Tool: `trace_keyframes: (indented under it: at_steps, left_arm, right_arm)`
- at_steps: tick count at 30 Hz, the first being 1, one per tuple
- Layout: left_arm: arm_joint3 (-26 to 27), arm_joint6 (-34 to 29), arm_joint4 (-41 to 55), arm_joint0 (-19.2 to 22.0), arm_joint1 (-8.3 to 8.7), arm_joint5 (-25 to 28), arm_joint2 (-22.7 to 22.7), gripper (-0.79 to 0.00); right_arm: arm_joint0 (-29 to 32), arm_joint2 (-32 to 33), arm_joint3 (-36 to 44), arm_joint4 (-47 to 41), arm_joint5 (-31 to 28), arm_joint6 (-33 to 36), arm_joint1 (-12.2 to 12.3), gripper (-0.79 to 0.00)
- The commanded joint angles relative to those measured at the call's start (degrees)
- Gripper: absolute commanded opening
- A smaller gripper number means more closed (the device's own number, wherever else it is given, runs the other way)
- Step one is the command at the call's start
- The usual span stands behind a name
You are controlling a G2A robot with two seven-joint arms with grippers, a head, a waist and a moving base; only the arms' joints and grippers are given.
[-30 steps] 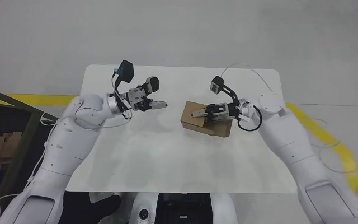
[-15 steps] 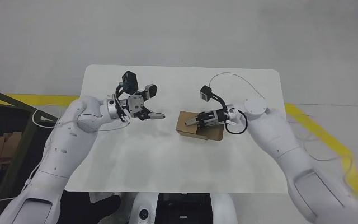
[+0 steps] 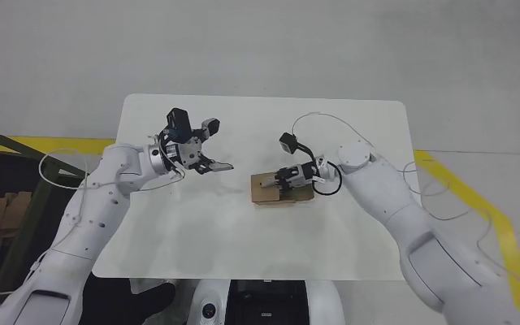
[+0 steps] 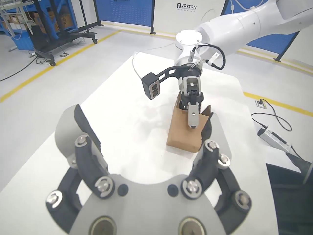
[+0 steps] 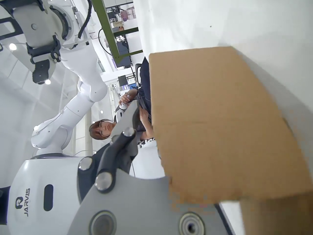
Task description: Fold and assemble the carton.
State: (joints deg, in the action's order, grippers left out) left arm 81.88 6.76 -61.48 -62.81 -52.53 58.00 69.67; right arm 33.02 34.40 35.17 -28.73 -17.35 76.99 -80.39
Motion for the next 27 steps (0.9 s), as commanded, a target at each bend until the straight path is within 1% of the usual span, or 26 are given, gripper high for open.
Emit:
trace_keyframes:
  at_steps: [1, 8, 14, 20, 24, 27]
  left_arm:
    - [-0.2, 1.4, -1.9, 0.2, 0.23, 0.0, -0.2, 0.0]
    - [-0.6, 7.1, -8.7, 0.1, 0.52, 0.0, -0.8, 0.0]
    - [-0.2, 11.2, -12.7, -0.9, 0.6, 0.0, -1.2, 0.0]
    - [1.9, 14.4, -16.1, -3.4, 0.71, -0.7, -1.4, 0.0]
    - [3.0, 14.0, -18.3, -4.8, 0.74, -0.7, -2.1, 0.0]
    - [3.8, 13.4, -19.2, -5.7, 0.63, -1.8, -2.9, 0.0]
  right_arm:
    - [-0.4, -0.1, -1.0, 0.2, -0.1, 0.2, -0.3, 0.0]
    - [-1.3, 0.9, -3.4, 0.2, -1.7, 1.4, -0.6, 0.0]
    - [-1.4, 3.1, -2.3, 0.6, -3.4, 2.2, 0.5, 0.0]
    - [-0.2, 6.1, 2.0, 2.2, -4.3, 2.2, 2.7, 0.0]
    - [1.7, 8.9, 7.0, 4.0, -3.9, 1.9, 4.8, 0.0]
    - [3.7, 12.1, 12.1, 5.7, -2.9, 1.3, 6.8, 0.0]
